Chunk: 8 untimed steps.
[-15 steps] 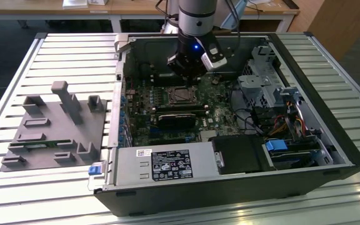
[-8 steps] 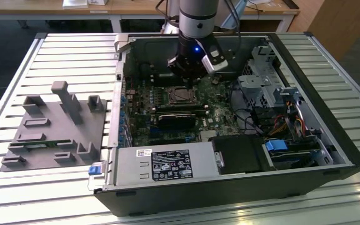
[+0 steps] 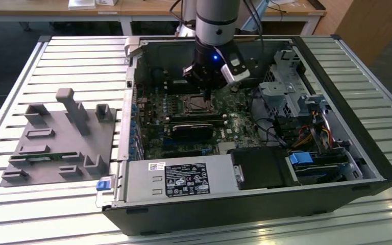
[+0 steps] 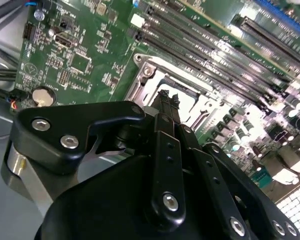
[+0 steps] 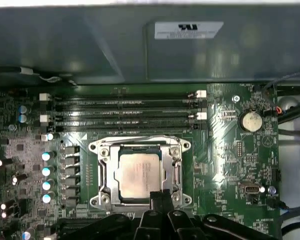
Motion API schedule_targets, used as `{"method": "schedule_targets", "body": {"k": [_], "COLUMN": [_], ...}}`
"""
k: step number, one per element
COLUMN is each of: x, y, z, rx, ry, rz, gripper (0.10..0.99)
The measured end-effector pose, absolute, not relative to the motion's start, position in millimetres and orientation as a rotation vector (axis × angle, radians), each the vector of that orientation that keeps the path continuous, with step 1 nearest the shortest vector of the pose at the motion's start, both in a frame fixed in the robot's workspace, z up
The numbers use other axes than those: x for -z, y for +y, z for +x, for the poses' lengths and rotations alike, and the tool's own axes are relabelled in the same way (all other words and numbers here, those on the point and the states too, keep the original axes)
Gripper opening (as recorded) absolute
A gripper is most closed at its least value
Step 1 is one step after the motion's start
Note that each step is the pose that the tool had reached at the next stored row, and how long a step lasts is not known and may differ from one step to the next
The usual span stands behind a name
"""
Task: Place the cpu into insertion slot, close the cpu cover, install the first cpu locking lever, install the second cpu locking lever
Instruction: 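Install the second cpu locking lever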
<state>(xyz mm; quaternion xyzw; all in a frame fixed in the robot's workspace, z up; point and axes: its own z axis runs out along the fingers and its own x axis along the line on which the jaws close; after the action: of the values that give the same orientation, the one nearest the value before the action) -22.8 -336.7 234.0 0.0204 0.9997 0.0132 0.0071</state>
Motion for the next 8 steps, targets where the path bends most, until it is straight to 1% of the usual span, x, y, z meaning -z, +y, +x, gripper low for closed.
{"method": "schedule_targets", "body": {"k": [8], "x": [-237.8], "y": [-338.8], "z": [-22.8], "rx": [-0.041], "ry": [3.126], "rz": [0.064], "gripper": [0.106]}}
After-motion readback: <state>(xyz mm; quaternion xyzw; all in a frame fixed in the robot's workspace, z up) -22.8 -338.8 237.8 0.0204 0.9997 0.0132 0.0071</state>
